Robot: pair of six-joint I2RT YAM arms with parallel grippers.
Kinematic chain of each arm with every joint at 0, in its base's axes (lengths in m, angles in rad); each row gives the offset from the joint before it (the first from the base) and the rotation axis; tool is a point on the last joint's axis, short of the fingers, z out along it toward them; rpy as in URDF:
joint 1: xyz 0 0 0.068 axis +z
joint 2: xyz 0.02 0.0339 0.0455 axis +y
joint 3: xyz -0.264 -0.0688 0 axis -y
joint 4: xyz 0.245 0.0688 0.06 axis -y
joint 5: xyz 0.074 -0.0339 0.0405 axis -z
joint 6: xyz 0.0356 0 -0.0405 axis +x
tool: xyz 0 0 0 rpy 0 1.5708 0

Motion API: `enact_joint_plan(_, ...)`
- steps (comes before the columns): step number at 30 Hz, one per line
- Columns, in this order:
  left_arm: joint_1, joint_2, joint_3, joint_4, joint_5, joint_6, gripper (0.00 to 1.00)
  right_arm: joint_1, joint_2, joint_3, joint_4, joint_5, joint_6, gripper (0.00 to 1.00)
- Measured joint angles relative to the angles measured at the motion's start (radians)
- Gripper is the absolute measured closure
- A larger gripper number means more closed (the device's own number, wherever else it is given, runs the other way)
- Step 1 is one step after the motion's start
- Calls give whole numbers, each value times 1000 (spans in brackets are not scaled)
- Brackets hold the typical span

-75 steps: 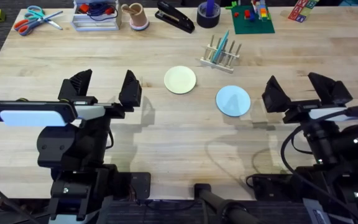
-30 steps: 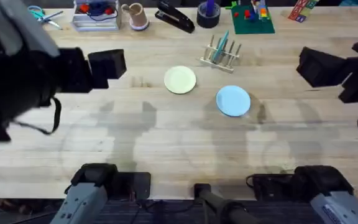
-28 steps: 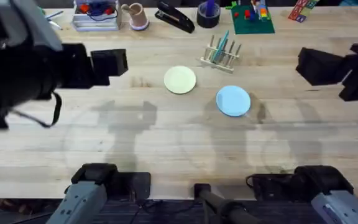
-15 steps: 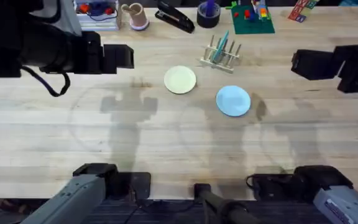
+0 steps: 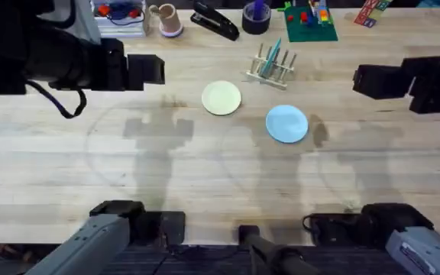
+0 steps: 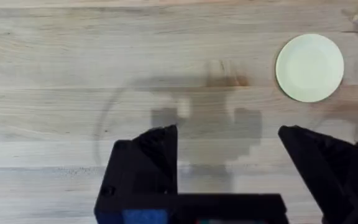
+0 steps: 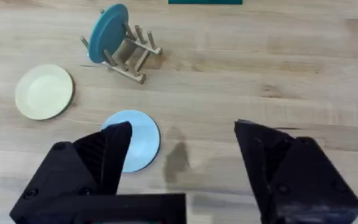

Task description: Pick up the plates from the table one by one and place each into a slot on the dish rack.

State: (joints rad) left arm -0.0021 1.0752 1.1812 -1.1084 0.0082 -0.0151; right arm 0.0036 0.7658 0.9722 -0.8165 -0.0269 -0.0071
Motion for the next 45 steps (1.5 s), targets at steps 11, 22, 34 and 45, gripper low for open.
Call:
enact_joint_plan(11,0,0,0,17,114,-1,959,0,0,0,-3,0,0,7)
enact_joint_plan(22,2,91,2,108,460,31,961,0,0,0,-4,-19,16,7)
enact_joint_plan(34,127,377,2,147,891,248,959,0,0,0,-30,-22,37,8)
enact_joint_plan(45,130,599,2,215,1005,387,959,0,0,0,-30,-22,37,8)
